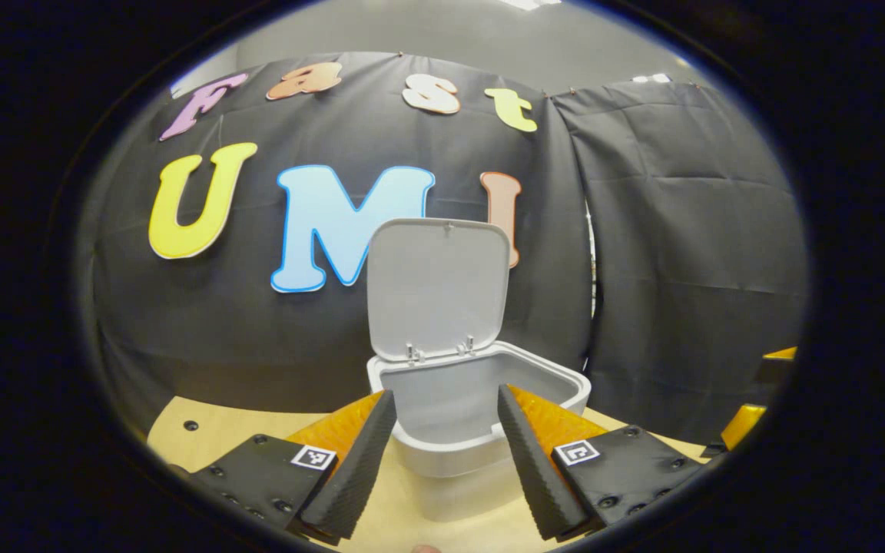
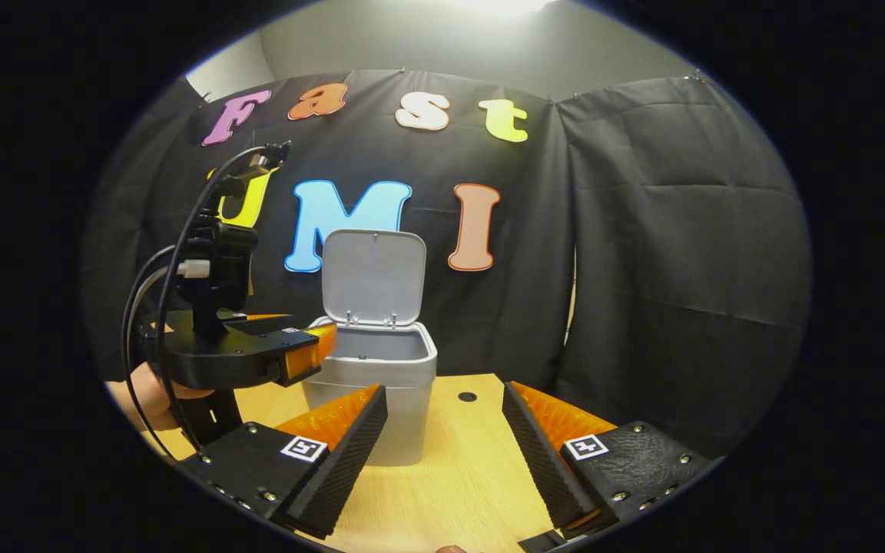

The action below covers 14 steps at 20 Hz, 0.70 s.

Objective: Press the lid of the desktop garbage bin to open it, pick up the crumpled paper on the desktop and throw it into the bin, then pick up the pop can on the desktop and drop it into the bin, and finally close the garbage bin lid.

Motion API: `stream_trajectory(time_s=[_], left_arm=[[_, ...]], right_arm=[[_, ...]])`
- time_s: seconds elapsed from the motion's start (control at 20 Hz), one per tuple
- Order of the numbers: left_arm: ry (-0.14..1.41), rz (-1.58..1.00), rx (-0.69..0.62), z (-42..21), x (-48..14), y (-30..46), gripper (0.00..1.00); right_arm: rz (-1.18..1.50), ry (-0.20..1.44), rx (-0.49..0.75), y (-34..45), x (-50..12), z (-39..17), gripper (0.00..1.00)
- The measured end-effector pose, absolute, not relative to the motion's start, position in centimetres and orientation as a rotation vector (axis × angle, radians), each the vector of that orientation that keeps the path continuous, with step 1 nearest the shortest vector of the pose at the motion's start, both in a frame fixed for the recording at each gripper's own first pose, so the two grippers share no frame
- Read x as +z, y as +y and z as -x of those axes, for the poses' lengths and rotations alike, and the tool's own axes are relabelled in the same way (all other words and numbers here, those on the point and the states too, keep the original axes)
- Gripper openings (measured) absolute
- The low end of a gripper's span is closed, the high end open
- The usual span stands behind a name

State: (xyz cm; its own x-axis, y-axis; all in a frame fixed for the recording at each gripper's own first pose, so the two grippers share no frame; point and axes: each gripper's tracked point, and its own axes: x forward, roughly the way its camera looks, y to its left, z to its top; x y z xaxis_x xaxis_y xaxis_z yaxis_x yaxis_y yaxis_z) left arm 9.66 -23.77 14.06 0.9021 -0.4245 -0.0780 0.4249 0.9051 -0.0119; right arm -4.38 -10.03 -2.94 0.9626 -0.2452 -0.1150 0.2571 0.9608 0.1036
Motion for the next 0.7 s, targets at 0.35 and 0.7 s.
stream_trajectory(time_s=[0.35,0.7], left_arm=[[0.081,0.009,-0.369,-6.6,14.3,-20.0,0.96],[0.084,0.059,-0.299,-2.9,13.5,-16.1,0.96]], right_arm=[[-0.119,0.103,-0.146,-7.2,-3.4,3.4,0.96],[-0.121,0.113,-0.037,-4.3,-3.7,2.8,0.97]])
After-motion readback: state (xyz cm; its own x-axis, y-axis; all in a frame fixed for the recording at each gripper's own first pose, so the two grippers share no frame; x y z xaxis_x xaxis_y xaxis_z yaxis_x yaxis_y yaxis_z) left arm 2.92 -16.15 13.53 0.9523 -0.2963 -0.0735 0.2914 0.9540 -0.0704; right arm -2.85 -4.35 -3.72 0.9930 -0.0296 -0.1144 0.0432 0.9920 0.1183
